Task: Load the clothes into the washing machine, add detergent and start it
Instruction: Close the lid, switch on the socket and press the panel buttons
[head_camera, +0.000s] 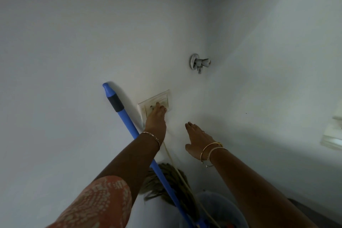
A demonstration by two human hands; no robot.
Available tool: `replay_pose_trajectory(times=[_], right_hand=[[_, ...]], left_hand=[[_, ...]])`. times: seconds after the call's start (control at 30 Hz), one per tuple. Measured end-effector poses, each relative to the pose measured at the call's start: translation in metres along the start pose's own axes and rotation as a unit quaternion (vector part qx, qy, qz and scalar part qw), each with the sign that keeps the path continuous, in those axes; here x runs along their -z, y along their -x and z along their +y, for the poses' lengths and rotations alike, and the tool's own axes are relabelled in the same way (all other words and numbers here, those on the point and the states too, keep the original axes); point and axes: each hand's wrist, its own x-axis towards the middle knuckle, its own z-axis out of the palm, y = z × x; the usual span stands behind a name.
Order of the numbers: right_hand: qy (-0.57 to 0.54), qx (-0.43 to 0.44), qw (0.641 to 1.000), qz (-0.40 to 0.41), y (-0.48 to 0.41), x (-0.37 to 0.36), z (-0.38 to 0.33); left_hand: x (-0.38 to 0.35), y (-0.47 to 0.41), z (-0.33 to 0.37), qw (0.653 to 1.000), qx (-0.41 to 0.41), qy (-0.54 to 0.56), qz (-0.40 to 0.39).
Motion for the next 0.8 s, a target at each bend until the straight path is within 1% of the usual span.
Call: replay_pose_trajectory(times=[0.03, 0.1, 0.17, 0.23, 0.4, 0.53, 0.67, 0.8], right_hand=[[-0.004, 0.002, 1.000, 0.003, 0.000, 0.001, -0.001], [-0.010, 0.005, 1.000, 0.007, 0.000, 0.002, -0.003], [-0.011, 0.009, 1.000, 0.011, 0.002, 0.004, -0.004], [-0.019, 0.009, 1.000, 0.014, 0.008, 0.004, -0.005], [-0.058, 0.002, 0.998, 0.033, 0.046, 0.000, 0.000], [-0.069, -0.023, 0.997, 0.033, 0.090, -0.003, 0.011], [-0.061, -0.053, 0.997, 0.015, 0.136, -0.006, 0.014], [-0.054, -0.069, 0.996, 0.007, 0.181, -0.009, 0.011]], left_hand=[[0.000, 0.004, -0.001, 1.000, -0.008, 0.019, 0.023], [0.002, 0.012, -0.001, 0.992, -0.017, 0.094, 0.082], [0.008, 0.023, 0.003, 0.981, -0.036, 0.155, 0.108], [0.018, 0.035, 0.008, 0.972, -0.048, 0.205, 0.101], [0.045, 0.072, 0.022, 0.940, -0.031, 0.338, 0.043], [0.061, 0.109, 0.032, 0.903, -0.022, 0.427, 0.026], [0.083, 0.144, 0.047, 0.873, -0.020, 0.486, 0.025], [0.105, 0.180, 0.063, 0.858, -0.040, 0.511, 0.034]])
